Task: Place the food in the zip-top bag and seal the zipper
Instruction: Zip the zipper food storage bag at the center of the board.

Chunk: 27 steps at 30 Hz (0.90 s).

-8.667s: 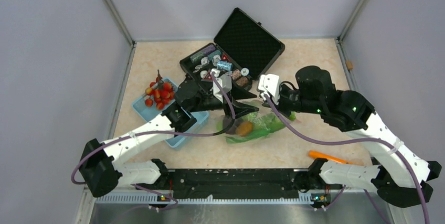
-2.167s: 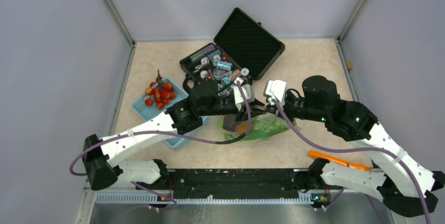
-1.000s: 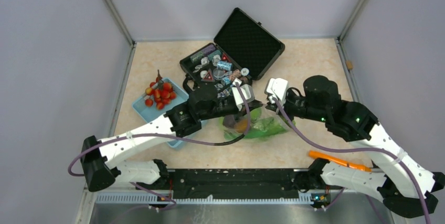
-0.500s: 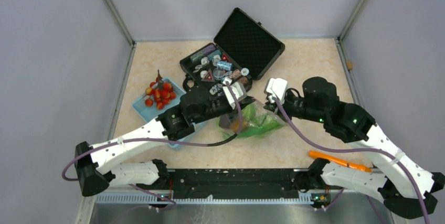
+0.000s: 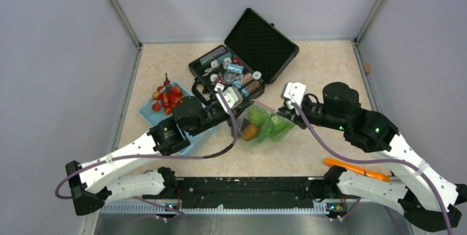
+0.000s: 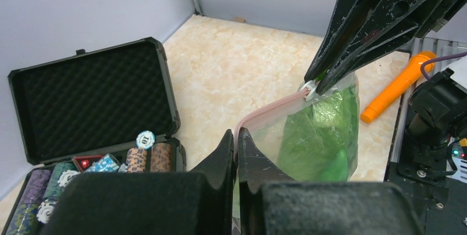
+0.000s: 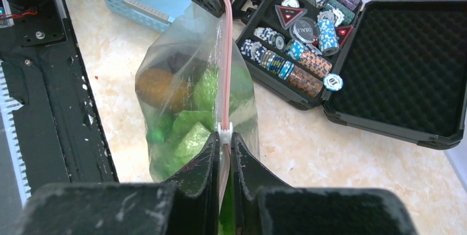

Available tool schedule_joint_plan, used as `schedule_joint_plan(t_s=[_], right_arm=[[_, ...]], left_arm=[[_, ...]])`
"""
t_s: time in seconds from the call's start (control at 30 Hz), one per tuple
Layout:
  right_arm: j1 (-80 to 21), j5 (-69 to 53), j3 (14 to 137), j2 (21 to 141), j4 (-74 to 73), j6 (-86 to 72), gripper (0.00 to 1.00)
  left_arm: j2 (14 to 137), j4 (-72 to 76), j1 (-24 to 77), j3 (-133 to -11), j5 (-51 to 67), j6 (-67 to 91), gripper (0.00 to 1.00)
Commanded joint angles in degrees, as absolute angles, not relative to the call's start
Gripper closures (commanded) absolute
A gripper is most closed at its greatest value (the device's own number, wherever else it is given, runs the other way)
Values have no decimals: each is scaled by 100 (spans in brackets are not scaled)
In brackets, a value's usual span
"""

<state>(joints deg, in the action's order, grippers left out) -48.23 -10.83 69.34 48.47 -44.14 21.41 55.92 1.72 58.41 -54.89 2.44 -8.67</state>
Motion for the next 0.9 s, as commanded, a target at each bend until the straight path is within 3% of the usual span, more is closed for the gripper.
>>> schedule_joint_plan(t_s=[0.0, 0.27, 0.57, 0.63, 0.73, 0.87], right_arm=[[-4775, -871, 6907, 4670, -5182, 2021, 100], [-4748, -762, 6901, 4634, -5319, 1986, 100], [-4752, -1131, 6928, 4702, -4532, 2091, 100], [-4753, -1306, 6885, 4777, -4283, 2167, 90], [-4689, -1185, 6838, 4982, -3983, 2471, 63], [-4272, -1789, 6848, 5286, -3814, 3020, 45]], left_arm=[[5084, 607, 5691, -5536, -871, -1073, 100], [4774, 471, 5601, -5372, -1106, -1084, 100], [5180, 195, 5581, -5626, 1302, -1297, 100], [5262, -109, 5581, -5741, 1418, -1369, 100], [5273, -250, 5581, -5774, 1530, -1421, 100], [5310, -450, 5581, -5916, 1609, -1460, 100]])
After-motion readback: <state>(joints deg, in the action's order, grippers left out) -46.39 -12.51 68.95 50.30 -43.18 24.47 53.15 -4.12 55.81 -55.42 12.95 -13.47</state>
